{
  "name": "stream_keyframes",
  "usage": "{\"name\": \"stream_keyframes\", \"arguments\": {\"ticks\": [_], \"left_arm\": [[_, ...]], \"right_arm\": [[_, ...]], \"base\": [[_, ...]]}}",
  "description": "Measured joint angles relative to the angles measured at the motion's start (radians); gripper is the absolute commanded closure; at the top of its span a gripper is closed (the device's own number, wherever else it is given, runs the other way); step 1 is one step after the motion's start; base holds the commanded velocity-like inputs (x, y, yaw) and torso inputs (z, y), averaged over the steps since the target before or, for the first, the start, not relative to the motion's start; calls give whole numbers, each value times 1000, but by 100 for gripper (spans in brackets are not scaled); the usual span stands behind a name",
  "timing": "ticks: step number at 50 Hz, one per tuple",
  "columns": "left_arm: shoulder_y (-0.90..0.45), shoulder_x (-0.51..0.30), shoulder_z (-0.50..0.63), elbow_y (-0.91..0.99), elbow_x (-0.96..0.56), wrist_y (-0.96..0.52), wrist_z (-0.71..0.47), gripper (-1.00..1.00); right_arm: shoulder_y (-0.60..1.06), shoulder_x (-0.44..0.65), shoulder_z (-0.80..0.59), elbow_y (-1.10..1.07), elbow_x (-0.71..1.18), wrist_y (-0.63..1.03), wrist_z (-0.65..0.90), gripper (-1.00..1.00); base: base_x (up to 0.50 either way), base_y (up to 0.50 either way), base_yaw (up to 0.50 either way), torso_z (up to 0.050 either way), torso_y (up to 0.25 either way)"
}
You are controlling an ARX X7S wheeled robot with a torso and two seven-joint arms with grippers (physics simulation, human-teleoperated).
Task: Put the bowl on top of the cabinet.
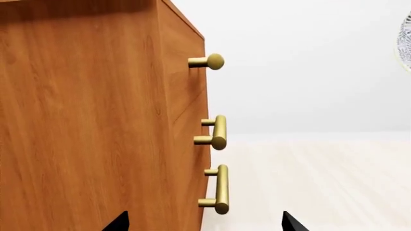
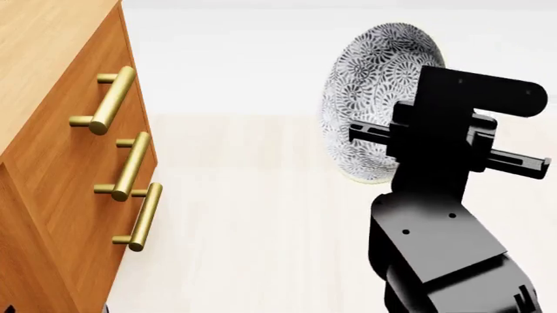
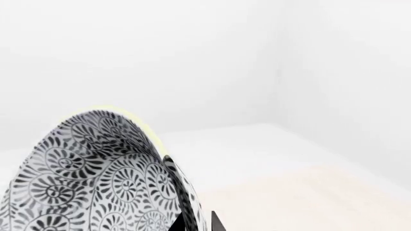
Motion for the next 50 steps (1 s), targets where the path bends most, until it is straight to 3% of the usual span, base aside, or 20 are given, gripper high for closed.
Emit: {"name": "stream_keyframes", "arguments": {"ticks": [33, 50], "left_arm": [[1, -7, 6, 5, 0, 3, -8, -100], [39, -20, 23, 63, 25, 3, -23, -100]], "right_arm": [[-83, 32, 17, -36, 107, -150, -246, 100], [-115, 46, -3, -49, 86, -202, -288, 100]], "base": [[0, 0, 0, 0, 1], [0, 0, 0, 0, 1]]}}
